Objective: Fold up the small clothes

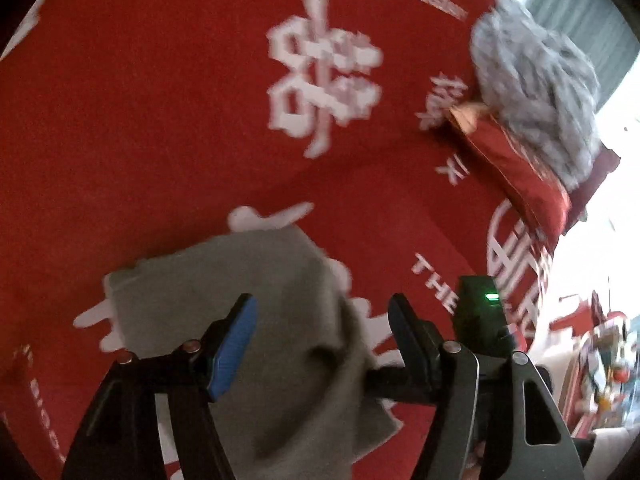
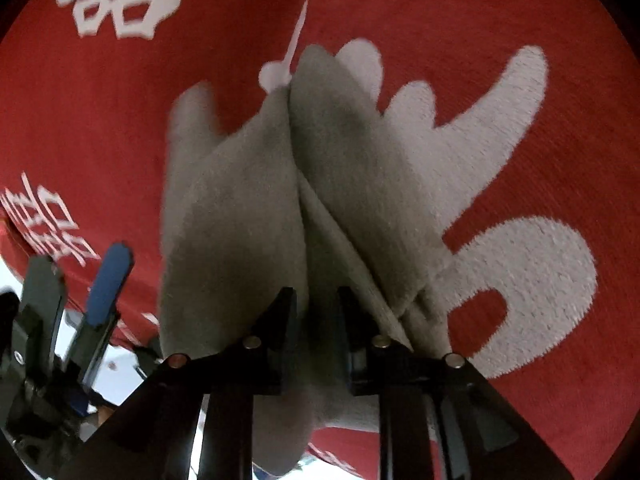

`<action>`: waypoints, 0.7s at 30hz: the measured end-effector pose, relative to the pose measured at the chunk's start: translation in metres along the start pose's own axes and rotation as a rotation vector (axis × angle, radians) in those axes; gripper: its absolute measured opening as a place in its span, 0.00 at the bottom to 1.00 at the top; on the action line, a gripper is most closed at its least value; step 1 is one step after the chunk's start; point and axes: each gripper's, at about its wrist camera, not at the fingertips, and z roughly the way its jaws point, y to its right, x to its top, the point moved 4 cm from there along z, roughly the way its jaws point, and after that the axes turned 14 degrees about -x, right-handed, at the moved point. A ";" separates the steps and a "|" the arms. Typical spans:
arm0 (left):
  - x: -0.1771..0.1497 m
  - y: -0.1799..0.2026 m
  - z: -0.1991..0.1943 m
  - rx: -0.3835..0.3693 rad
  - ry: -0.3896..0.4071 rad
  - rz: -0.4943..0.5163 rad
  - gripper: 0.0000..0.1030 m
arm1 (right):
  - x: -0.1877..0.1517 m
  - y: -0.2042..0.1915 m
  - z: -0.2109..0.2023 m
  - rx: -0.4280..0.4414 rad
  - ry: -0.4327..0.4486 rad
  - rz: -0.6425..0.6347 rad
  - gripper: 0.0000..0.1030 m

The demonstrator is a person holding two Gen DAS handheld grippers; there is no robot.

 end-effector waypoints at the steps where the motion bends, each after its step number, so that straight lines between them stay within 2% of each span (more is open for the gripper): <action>1: -0.003 -0.015 -0.007 0.031 0.006 -0.034 0.67 | 0.004 0.005 -0.004 0.027 0.010 0.036 0.28; 3: -0.009 -0.039 -0.009 0.080 0.003 -0.094 0.67 | 0.009 0.015 -0.011 0.095 0.024 0.105 0.44; 5: -0.026 -0.071 -0.013 0.137 -0.026 -0.174 0.67 | 0.013 0.025 -0.019 0.167 0.035 0.174 0.51; 8: -0.056 -0.112 -0.018 0.200 -0.070 -0.280 0.67 | 0.015 0.034 -0.028 0.260 0.041 0.252 0.55; 9: -0.066 -0.122 -0.020 0.217 -0.082 -0.302 0.67 | 0.016 0.036 -0.029 0.286 0.044 0.261 0.60; 11: -0.084 -0.137 -0.019 0.236 -0.117 -0.335 0.67 | 0.013 0.033 -0.038 0.308 0.044 0.243 0.62; 12: -0.092 -0.142 -0.018 0.240 -0.136 -0.349 0.67 | 0.010 0.026 -0.041 0.294 0.039 0.218 0.62; 14: -0.100 -0.144 -0.013 0.231 -0.159 -0.364 0.67 | 0.014 0.009 -0.037 0.210 0.019 0.136 0.62; 16: -0.107 -0.140 -0.011 0.228 -0.161 -0.371 0.67 | 0.016 -0.011 -0.027 0.053 -0.023 0.015 0.62; 17: -0.108 -0.139 -0.012 0.235 -0.156 -0.368 0.67 | 0.016 -0.021 -0.021 -0.028 -0.033 -0.052 0.52; 18: -0.108 -0.138 -0.013 0.238 -0.155 -0.364 0.67 | 0.015 -0.035 -0.017 -0.128 -0.031 -0.149 0.21; 19: -0.107 -0.135 -0.015 0.230 -0.152 -0.359 0.67 | 0.014 -0.044 -0.016 -0.195 -0.018 -0.209 0.18; 20: -0.106 -0.132 -0.016 0.220 -0.146 -0.352 0.67 | 0.011 -0.056 -0.021 -0.220 0.010 -0.279 0.17; 21: -0.106 -0.130 -0.017 0.211 -0.144 -0.344 0.67 | 0.008 -0.063 -0.026 -0.204 0.030 -0.313 0.16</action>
